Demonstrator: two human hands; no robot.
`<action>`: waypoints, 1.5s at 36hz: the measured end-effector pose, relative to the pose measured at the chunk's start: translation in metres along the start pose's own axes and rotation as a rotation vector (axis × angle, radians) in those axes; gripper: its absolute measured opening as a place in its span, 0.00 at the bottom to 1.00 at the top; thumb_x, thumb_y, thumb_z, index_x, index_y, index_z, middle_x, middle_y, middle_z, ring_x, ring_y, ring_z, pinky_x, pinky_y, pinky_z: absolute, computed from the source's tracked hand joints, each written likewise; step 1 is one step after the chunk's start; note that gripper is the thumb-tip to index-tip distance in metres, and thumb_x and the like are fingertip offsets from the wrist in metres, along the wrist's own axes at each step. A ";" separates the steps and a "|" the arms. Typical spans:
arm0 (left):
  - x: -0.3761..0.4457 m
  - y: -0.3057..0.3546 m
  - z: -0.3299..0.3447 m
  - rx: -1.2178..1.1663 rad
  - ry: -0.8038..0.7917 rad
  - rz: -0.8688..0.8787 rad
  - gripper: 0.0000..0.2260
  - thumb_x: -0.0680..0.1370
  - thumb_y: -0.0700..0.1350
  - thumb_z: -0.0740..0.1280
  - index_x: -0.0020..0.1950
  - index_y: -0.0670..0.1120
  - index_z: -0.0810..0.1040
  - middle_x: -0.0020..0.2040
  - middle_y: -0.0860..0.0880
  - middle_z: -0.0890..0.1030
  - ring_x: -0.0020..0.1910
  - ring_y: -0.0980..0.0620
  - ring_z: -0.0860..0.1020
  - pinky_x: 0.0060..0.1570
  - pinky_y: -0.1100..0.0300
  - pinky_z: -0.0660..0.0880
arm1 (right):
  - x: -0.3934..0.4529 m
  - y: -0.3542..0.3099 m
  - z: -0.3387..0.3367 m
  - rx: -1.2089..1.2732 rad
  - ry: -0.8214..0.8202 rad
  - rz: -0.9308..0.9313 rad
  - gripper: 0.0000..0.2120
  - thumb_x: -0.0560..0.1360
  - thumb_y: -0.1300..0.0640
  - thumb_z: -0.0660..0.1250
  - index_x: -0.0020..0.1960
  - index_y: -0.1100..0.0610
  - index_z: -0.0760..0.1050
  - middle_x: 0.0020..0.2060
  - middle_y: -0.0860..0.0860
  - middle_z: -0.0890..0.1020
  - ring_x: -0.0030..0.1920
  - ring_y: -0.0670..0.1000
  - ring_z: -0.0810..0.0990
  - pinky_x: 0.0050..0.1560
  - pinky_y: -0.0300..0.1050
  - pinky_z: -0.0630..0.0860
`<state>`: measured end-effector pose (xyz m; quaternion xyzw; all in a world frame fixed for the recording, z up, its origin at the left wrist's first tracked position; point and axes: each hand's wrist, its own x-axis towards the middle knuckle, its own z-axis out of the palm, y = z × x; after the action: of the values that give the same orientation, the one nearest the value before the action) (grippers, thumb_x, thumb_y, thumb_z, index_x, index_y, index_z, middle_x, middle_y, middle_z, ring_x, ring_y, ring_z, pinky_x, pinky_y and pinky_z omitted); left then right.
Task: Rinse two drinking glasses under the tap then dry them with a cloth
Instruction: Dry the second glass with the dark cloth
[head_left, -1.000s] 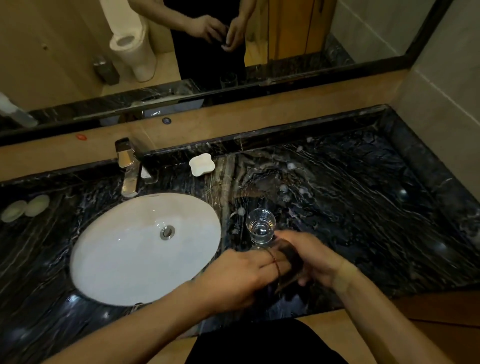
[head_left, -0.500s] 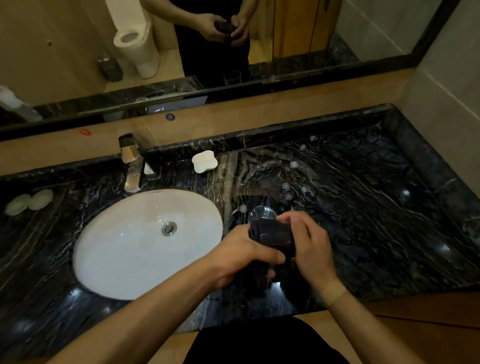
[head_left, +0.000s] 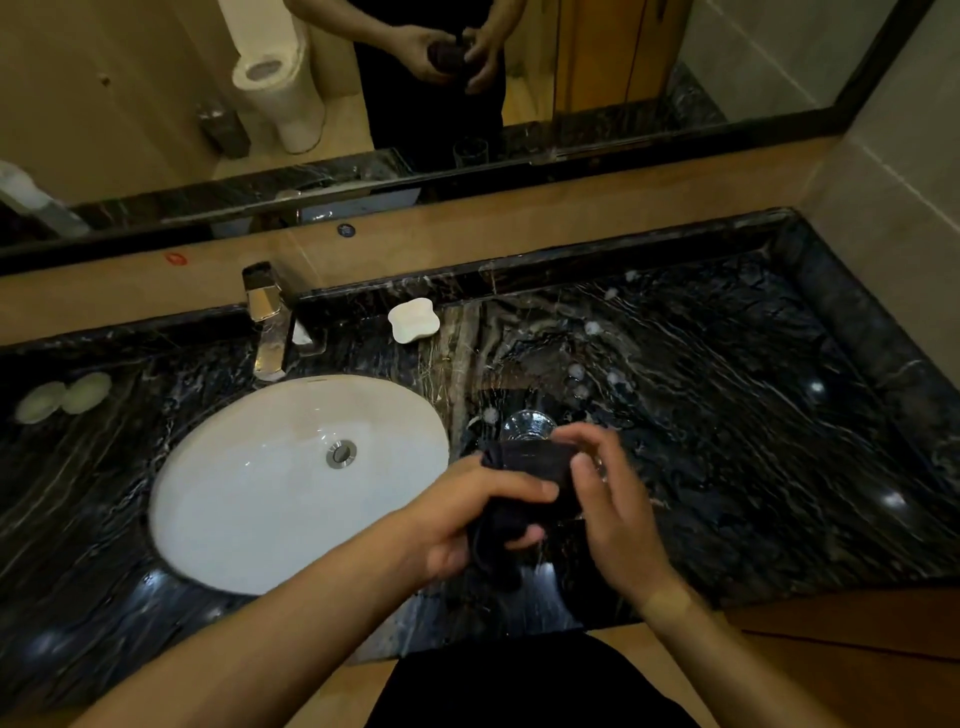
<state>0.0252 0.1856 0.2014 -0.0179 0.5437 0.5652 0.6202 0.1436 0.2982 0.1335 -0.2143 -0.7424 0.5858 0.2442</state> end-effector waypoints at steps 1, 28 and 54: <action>-0.001 0.001 0.002 -0.026 -0.001 -0.019 0.17 0.73 0.31 0.71 0.62 0.39 0.80 0.51 0.42 0.83 0.45 0.49 0.82 0.29 0.63 0.79 | 0.002 0.000 0.000 -0.086 0.036 -0.040 0.14 0.80 0.45 0.55 0.58 0.48 0.75 0.53 0.44 0.80 0.56 0.44 0.79 0.54 0.37 0.74; 0.001 0.007 0.001 0.187 -0.101 0.047 0.16 0.70 0.30 0.72 0.53 0.47 0.85 0.50 0.44 0.84 0.47 0.49 0.82 0.38 0.57 0.81 | 0.016 -0.011 -0.005 -0.124 0.088 -0.059 0.11 0.78 0.46 0.58 0.50 0.49 0.78 0.45 0.43 0.83 0.47 0.44 0.81 0.43 0.33 0.74; -0.007 0.027 -0.011 0.916 -0.140 0.272 0.18 0.67 0.30 0.77 0.50 0.48 0.81 0.44 0.53 0.85 0.44 0.56 0.83 0.48 0.62 0.79 | 0.029 -0.028 -0.028 -0.476 -0.591 0.079 0.45 0.61 0.43 0.78 0.72 0.34 0.59 0.61 0.36 0.78 0.59 0.40 0.78 0.59 0.42 0.76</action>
<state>0.0001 0.1835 0.2178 0.3665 0.6909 0.3436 0.5198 0.1371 0.3309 0.1698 -0.1154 -0.8874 0.4424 -0.0600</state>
